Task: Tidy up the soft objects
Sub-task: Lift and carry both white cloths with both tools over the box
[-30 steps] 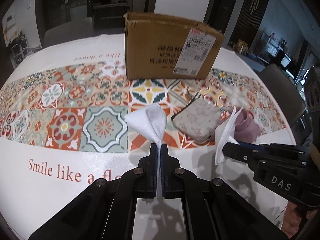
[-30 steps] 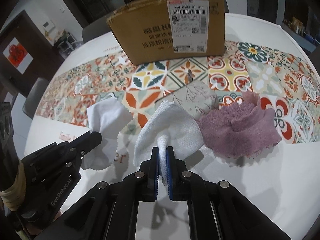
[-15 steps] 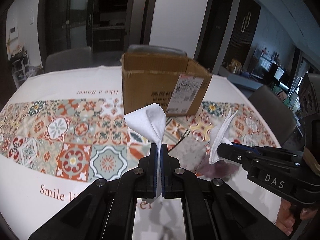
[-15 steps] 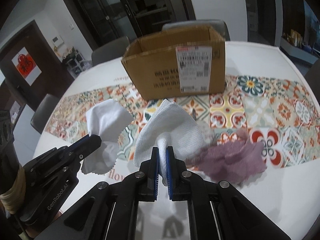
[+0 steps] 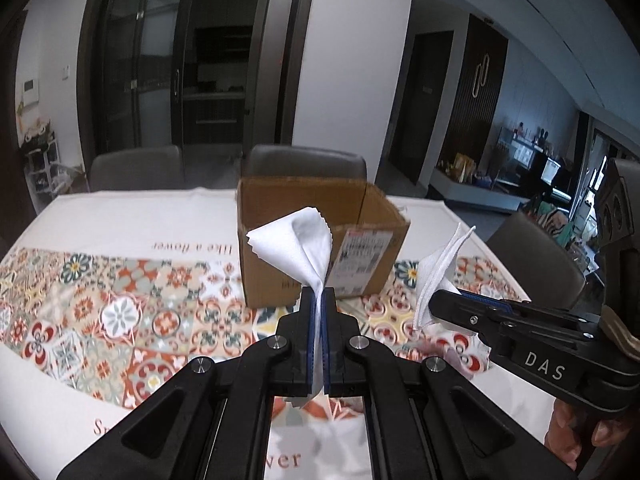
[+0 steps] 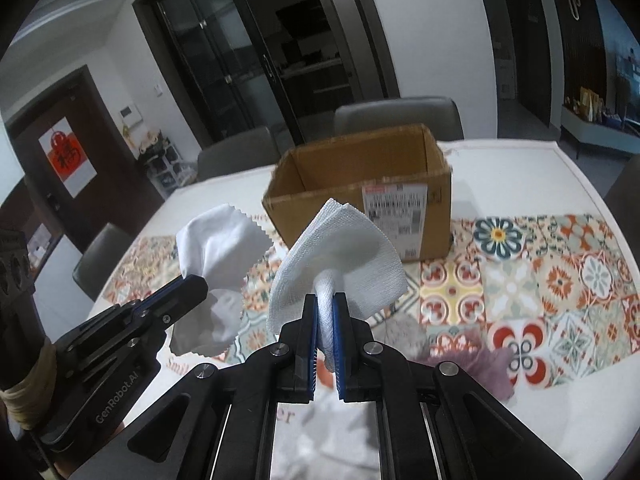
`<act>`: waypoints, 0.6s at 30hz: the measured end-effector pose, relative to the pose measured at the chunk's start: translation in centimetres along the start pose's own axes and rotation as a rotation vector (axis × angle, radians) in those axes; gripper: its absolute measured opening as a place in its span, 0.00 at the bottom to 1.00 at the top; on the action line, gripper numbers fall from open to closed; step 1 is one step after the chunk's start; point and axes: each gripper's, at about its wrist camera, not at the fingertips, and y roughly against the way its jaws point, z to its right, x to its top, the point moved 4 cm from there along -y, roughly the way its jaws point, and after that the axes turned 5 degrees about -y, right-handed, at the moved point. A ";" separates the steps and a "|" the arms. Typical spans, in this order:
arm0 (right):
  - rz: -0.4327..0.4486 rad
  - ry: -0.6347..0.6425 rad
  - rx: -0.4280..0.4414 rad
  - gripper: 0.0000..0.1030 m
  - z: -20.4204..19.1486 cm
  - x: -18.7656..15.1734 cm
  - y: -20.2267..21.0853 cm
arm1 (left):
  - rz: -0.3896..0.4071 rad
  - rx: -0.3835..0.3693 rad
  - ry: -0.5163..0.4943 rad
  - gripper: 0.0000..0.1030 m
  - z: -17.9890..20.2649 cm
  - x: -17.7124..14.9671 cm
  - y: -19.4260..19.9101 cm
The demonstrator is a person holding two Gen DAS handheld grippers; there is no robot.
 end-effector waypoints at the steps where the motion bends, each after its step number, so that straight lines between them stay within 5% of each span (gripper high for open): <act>1: 0.009 0.001 0.000 0.08 0.0 0.3 0.1 | 0.012 0.002 -0.001 0.05 0.0 0.5 0.0; 18: 0.131 0.009 0.024 0.08 0.0 6.3 0.4 | 0.116 0.007 -0.021 0.05 -0.2 5.8 -0.9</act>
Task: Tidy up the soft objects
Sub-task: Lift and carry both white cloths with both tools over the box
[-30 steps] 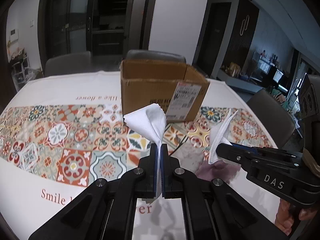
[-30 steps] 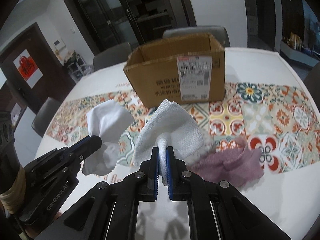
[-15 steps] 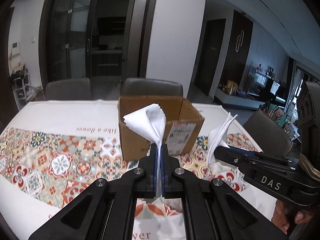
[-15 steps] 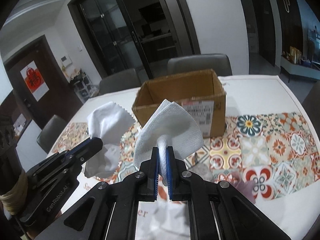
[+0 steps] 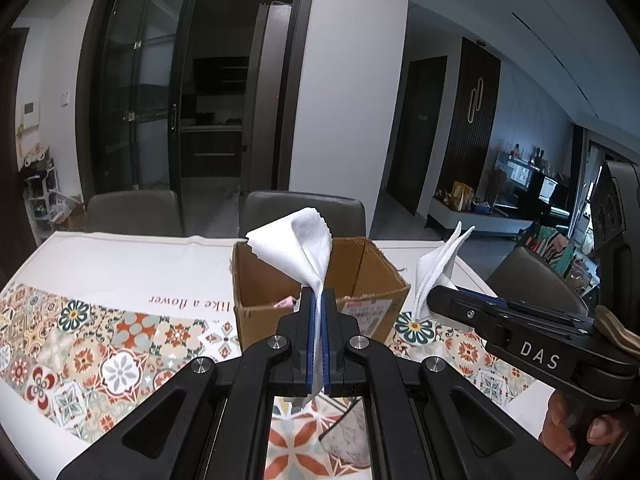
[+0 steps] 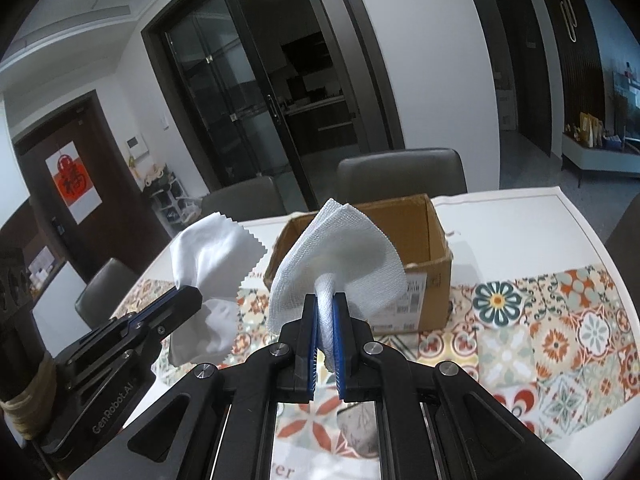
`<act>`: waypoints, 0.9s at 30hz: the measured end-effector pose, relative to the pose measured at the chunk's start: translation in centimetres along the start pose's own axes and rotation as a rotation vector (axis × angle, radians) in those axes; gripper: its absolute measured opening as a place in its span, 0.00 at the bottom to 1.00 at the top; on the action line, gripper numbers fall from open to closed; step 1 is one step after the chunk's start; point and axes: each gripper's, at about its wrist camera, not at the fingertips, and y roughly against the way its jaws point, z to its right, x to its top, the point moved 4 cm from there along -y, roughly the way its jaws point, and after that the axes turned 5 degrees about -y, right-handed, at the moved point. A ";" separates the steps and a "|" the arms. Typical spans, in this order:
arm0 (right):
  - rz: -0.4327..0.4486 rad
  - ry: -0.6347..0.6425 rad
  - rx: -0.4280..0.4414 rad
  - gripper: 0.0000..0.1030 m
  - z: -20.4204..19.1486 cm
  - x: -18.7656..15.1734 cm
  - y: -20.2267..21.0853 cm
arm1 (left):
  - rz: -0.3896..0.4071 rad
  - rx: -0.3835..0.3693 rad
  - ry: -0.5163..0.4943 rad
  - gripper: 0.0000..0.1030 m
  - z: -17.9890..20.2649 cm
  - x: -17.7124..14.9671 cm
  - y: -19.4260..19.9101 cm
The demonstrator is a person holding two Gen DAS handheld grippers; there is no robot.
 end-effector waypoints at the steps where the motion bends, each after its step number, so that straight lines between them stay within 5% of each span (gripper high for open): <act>1: 0.004 0.000 0.001 0.08 0.0 0.1 -0.1 | 0.004 0.002 -0.002 0.05 0.0 0.2 -0.2; 27: 0.022 0.025 -0.011 0.08 1.1 5.5 -6.1 | 0.014 0.010 -0.031 0.05 -1.6 3.3 -7.6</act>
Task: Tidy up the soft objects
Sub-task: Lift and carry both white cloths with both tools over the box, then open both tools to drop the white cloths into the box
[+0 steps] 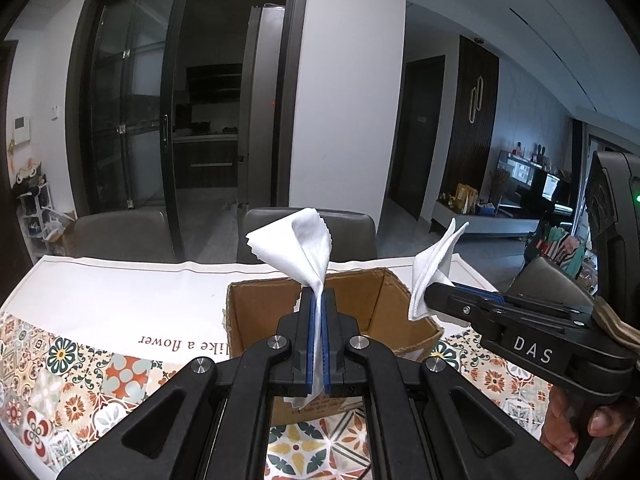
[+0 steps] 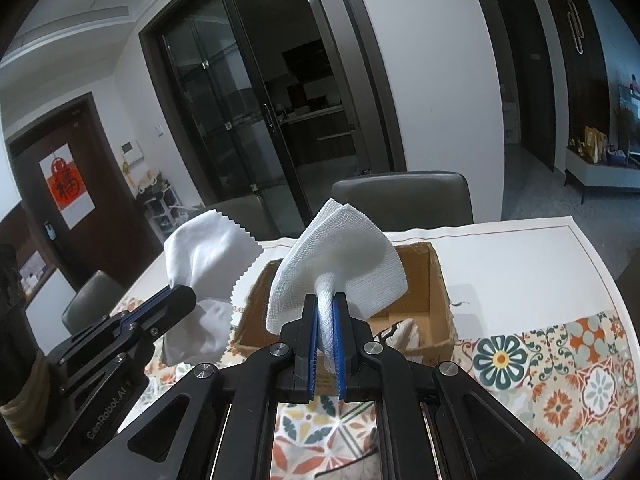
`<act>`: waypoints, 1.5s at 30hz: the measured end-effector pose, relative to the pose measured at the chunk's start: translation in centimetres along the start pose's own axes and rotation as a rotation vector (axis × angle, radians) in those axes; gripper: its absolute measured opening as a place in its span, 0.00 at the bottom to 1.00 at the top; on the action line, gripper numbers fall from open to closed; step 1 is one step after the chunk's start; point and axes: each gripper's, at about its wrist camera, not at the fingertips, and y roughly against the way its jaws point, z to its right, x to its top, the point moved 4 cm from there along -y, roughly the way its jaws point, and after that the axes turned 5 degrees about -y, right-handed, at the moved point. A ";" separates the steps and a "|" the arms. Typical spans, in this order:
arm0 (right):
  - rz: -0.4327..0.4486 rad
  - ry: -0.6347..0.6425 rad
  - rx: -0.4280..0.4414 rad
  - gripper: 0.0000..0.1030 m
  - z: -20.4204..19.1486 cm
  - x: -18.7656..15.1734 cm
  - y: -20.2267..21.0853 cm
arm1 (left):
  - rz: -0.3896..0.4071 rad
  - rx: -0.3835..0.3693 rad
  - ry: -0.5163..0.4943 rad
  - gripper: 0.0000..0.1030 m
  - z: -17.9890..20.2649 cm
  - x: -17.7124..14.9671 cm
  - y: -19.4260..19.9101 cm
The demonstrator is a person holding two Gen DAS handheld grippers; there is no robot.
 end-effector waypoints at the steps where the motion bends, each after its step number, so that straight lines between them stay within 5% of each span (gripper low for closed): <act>1: -0.004 0.001 -0.001 0.08 0.1 0.1 -0.3 | -0.005 -0.001 0.002 0.05 -0.1 0.0 -0.5; 24: -0.169 -0.025 -0.072 0.08 4.1 -1.4 -9.0 | -0.165 0.001 -0.002 0.05 -0.5 -3.0 -9.5; 29: -0.193 -0.046 -0.078 0.15 4.9 -1.9 -10.0 | -0.185 -0.003 -0.005 0.21 -0.4 -3.4 -10.0; 31: -0.204 -0.047 -0.080 0.33 5.1 -1.9 -10.2 | -0.182 0.002 -0.011 0.22 -0.4 -3.4 -9.9; 45: -0.160 -0.024 -0.094 0.34 4.4 -1.4 -7.6 | -0.138 -0.001 -0.032 0.28 0.4 -2.7 -6.5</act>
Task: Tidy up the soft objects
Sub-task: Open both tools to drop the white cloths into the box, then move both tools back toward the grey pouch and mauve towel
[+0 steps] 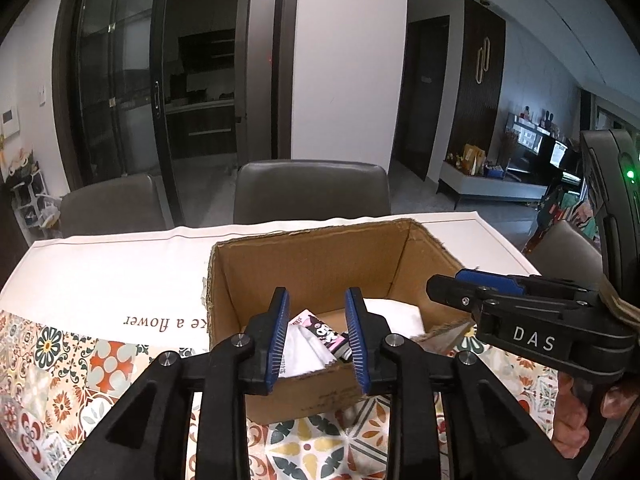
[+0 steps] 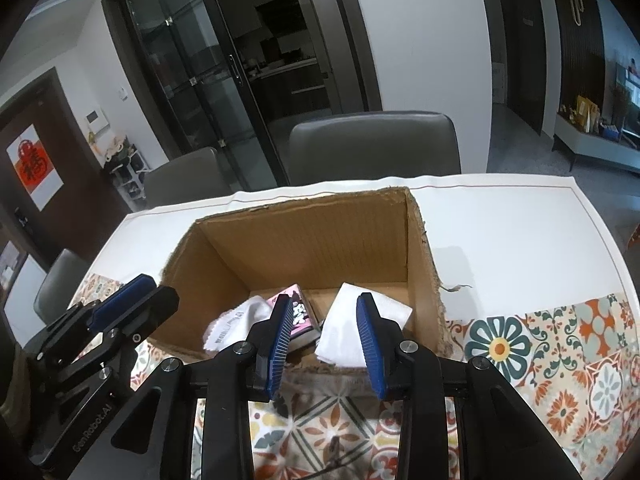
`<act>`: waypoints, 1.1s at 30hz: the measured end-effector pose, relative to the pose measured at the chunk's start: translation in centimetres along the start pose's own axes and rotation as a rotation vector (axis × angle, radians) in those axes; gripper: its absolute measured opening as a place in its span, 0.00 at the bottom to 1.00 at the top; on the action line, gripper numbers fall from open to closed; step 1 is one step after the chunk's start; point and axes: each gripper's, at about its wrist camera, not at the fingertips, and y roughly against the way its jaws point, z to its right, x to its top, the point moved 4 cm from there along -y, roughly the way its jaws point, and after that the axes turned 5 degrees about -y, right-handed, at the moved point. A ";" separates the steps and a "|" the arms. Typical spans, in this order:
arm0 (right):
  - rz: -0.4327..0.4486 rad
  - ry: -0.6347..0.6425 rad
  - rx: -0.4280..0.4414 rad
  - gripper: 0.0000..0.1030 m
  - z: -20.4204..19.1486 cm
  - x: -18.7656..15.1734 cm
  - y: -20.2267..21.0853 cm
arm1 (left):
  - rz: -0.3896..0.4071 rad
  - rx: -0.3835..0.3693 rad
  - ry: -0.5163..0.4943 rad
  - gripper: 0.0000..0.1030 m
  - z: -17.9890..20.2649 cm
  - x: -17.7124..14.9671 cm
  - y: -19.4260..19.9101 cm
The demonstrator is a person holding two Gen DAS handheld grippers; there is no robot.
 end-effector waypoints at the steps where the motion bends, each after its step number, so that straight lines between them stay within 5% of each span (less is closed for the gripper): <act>1: 0.004 -0.001 0.000 0.34 0.0 0.0 0.4 | 0.005 -0.003 -0.001 0.29 0.1 0.0 0.4; 18: 0.068 -0.012 -0.037 0.47 -0.1 -2.4 7.1 | 0.032 -0.034 -0.033 0.32 2.6 -1.5 5.9; 33: 0.041 -0.049 -0.085 0.51 2.2 -7.0 10.4 | -0.014 -0.071 -0.067 0.33 6.1 -5.3 8.6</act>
